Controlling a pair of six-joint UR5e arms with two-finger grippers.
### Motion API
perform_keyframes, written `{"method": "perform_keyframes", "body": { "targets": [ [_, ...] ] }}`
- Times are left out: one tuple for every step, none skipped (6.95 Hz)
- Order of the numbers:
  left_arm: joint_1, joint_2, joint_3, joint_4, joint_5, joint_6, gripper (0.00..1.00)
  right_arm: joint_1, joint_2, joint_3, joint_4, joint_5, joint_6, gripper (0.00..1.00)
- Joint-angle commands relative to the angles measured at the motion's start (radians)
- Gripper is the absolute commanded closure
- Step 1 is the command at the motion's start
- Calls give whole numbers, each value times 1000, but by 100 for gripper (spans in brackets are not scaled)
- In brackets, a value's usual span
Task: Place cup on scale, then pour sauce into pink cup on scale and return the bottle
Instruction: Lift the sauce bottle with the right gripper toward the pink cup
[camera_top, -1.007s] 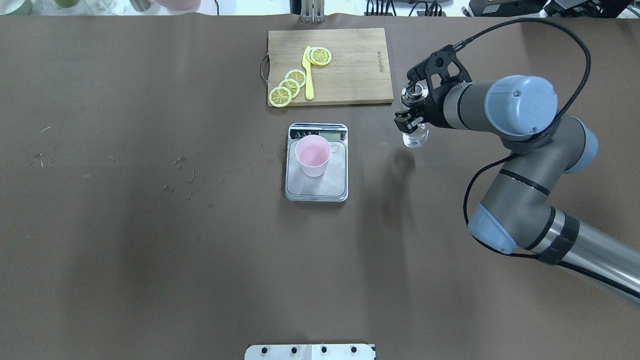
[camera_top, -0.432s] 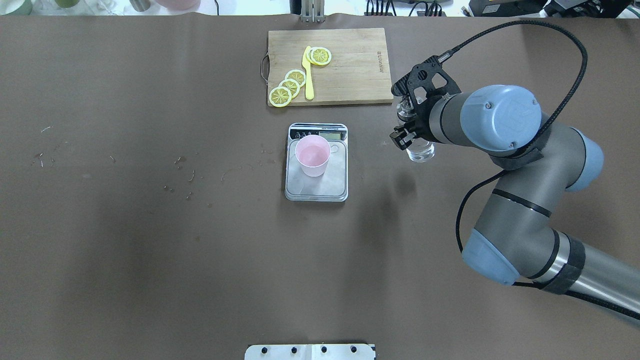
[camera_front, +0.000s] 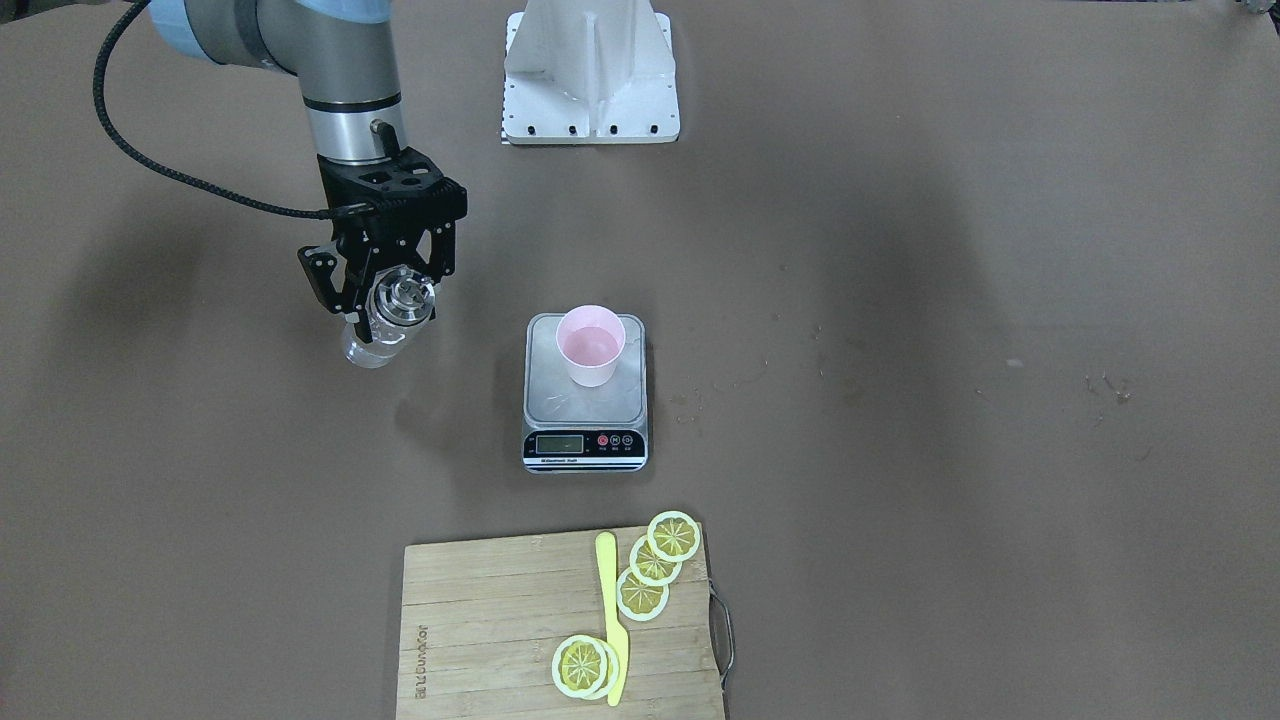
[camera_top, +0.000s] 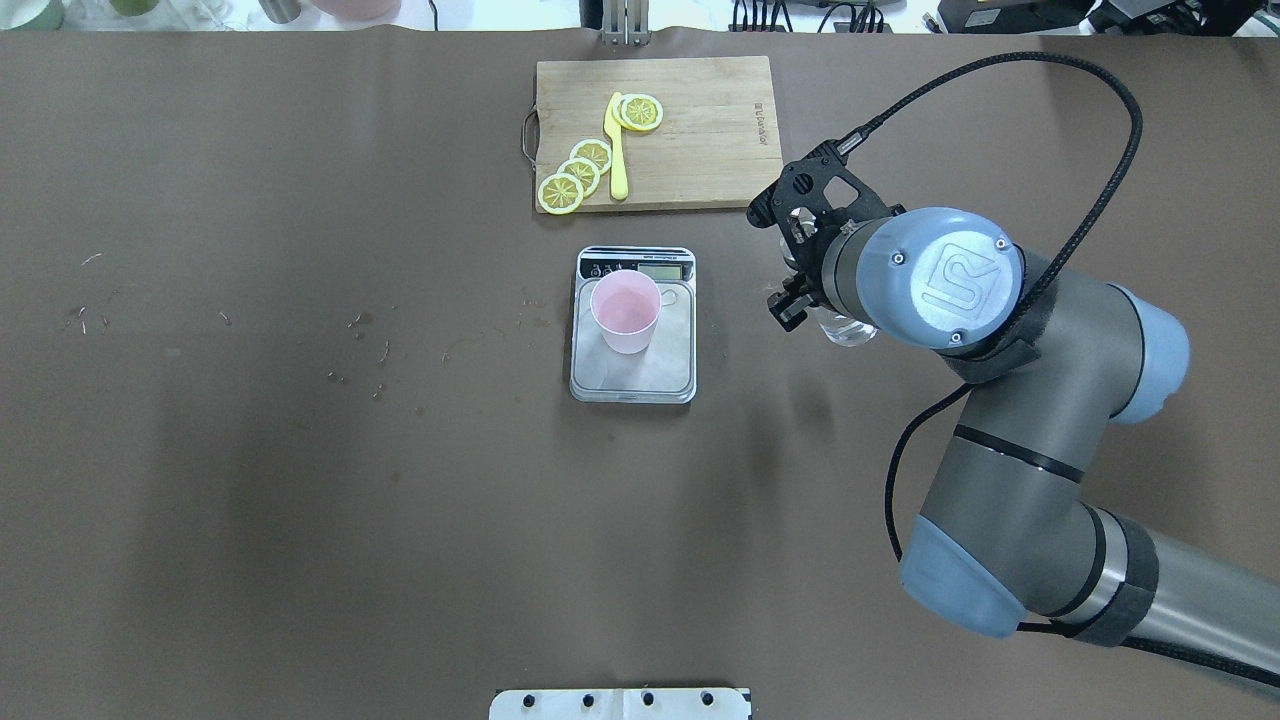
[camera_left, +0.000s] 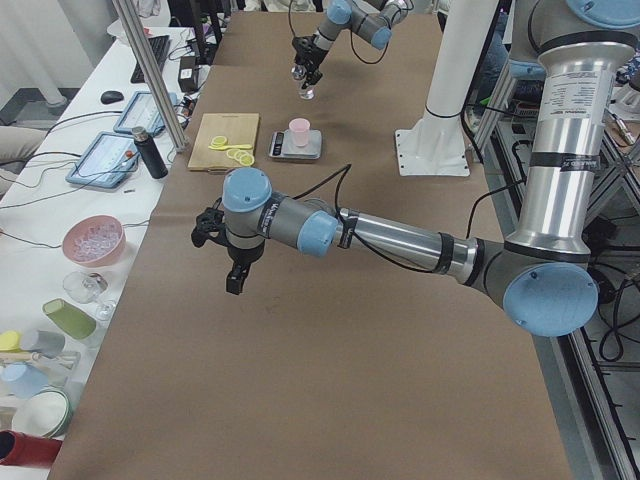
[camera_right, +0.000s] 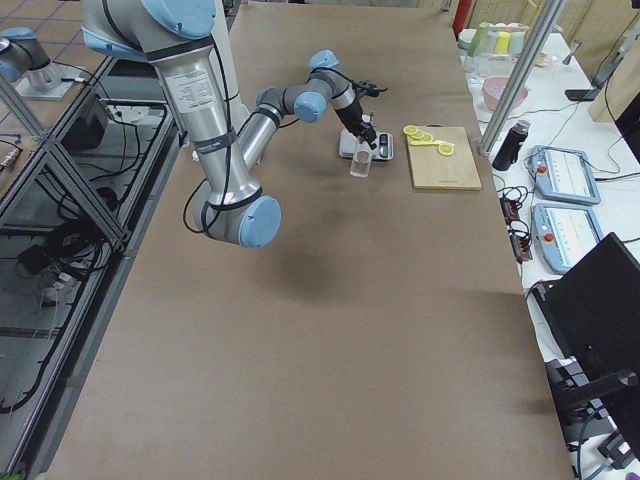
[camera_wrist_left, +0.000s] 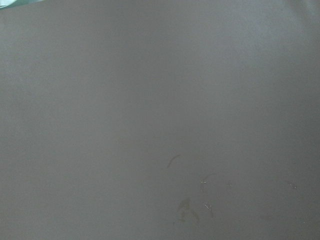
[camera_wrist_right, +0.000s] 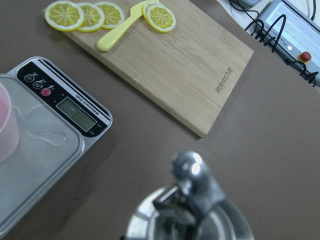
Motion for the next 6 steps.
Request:
{"method": "perform_keyframes", "body": {
  "targets": [
    [-5,17,8,-2,-2,2,3,-35,49,4,-136,-39,-30,100],
    [-8,22,24,-4,-2,1,3,-48,72,-2,-190,-49,-31,100],
    [-17,22,34,-4,-4,2,3,-69,93,-4,-242,-73,-31,100],
    [-19,22,47,-7,-4,2,3,-81,113,-7,-288,-93,-34,100],
    [-19,22,51,-8,-2,1,3,-94,133,-13,-328,-105,-42,100],
    [-21,22,65,-10,-2,-1,3,-98,171,-34,-371,-113,-56,100]
  ]
}}
